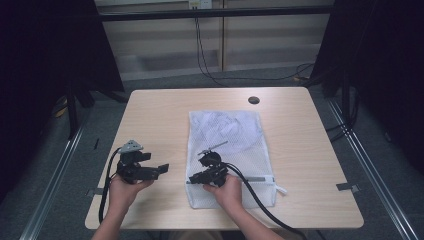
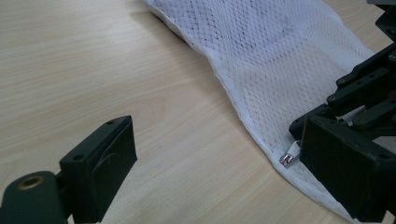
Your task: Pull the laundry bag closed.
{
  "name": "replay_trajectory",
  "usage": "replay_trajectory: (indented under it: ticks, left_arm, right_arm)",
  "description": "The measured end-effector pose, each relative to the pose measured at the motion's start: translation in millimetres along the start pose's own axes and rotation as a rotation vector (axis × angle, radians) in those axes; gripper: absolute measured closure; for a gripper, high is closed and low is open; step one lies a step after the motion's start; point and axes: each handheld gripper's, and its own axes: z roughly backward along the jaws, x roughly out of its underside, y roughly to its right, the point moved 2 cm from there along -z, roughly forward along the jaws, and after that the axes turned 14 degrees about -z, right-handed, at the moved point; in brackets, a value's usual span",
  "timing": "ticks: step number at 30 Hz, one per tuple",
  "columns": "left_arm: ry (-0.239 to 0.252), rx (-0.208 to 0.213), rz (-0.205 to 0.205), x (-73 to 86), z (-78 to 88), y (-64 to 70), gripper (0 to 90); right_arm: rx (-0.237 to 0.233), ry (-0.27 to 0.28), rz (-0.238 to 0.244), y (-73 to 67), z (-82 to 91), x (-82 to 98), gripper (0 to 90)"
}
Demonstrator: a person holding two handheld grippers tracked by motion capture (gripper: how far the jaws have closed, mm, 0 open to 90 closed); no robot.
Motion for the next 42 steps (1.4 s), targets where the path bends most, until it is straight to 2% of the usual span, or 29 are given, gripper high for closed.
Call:
replay_trajectory:
  ticks: [16, 28, 33, 38, 42]
  left_arm:
    - [0.002, -0.005, -0.002, -0.5, -0.1, 1.3, 11.0]
    - [0.0, -0.008, -0.005, -0.2, 0.7, 1.0, 11.3]
    - [0.001, -0.006, -0.005, -0.2, 0.3, 1.5, 11.4]
    - [-0.001, -0.008, -0.006, 0.2, 0.4, 1.3, 11.4]
    - [-0.003, -0.009, -0.007, 0.4, 0.3, 1.5, 11.5]
  right_arm:
    - [-0.035, 0.011, 0.007, -7.6, 2.3, -1.4, 75.3]
    - [-0.033, 0.002, -0.007, -8.7, -3.7, -1.7, 73.5]
    - [-0.032, -0.009, -0.013, -7.7, -7.1, -1.8, 74.8]
    - [-0.018, -0.019, -0.01, -6.5, -11.4, -1.7, 81.9]
    - [-0.016, -0.028, -0.015, -6.0, -11.7, -2.6, 82.9]
